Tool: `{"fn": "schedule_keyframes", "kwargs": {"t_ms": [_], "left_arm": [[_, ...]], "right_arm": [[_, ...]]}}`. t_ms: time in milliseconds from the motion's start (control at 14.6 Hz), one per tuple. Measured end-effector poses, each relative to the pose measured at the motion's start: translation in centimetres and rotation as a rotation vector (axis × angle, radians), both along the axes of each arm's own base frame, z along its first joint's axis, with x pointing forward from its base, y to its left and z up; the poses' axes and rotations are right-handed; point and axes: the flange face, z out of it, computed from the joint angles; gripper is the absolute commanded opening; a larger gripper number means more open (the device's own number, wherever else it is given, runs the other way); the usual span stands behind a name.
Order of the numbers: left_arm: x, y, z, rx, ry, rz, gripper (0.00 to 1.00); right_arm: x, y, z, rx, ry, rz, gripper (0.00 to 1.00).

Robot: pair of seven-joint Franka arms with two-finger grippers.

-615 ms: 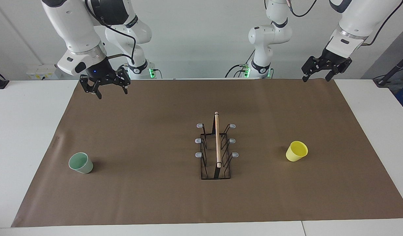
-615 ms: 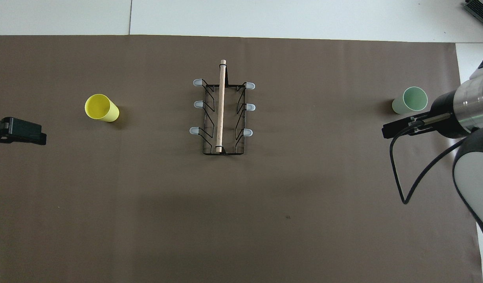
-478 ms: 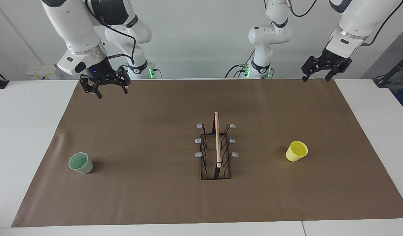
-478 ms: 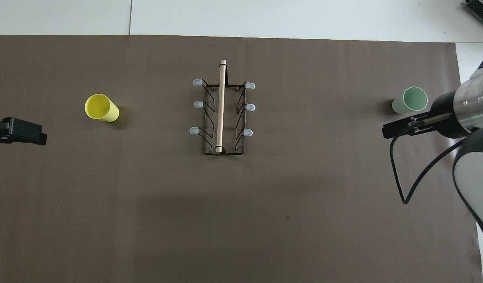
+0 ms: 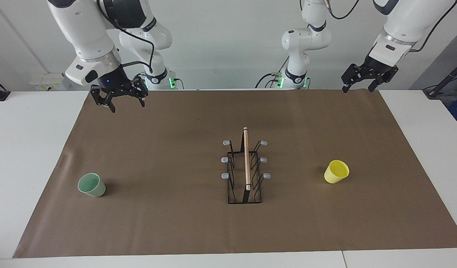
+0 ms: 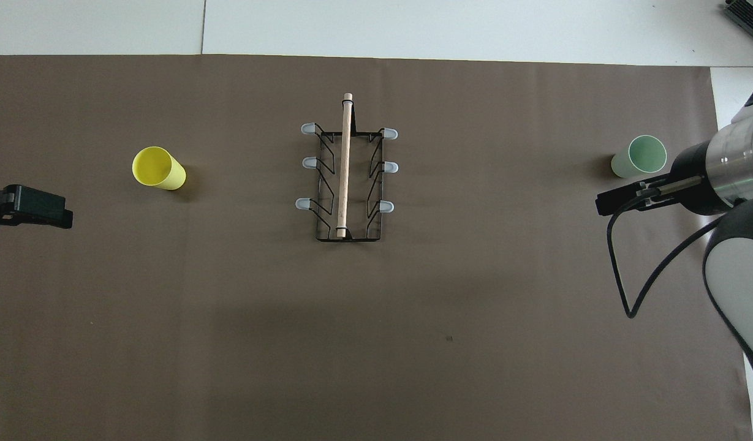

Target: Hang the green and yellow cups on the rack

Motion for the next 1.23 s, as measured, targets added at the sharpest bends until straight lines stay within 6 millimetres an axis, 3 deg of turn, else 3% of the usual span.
{"fn": "schedule_keyframes", "kwargs": {"t_ms": [205,410,547,820,1094,1230], "left_arm": [[-0.2,1.4,-1.5,0.001,0.033,0.028,1.0],[0.7,4.4,-3.8,-0.003,0.072,0.083,1.0],[2.8,6.5,-6.7,-0.008,0.108,0.118,1.0],[8.9,11.5,-14.1,-0.008,0.136,0.206,1.0],[13.2,14.0,-20.7,0.003,0.157,0.401,1.0],[15.2,15.4,-23.8,-0.039,0.161,0.526,1.0]], "right_arm": [[0.8,0.4,-1.6,-0.102,0.013,0.063,1.0],[2.5,0.6,-4.7,-0.217,0.053,0.237,1.0],[3.9,-0.1,-7.2,-0.299,0.095,0.377,1.0],[6.8,-0.9,-10.8,-0.48,0.144,0.694,1.0],[7.5,4.0,-14.6,-0.676,0.202,0.927,1.0],[7.4,4.1,-15.5,-0.689,0.25,1.021,1.0]]}}
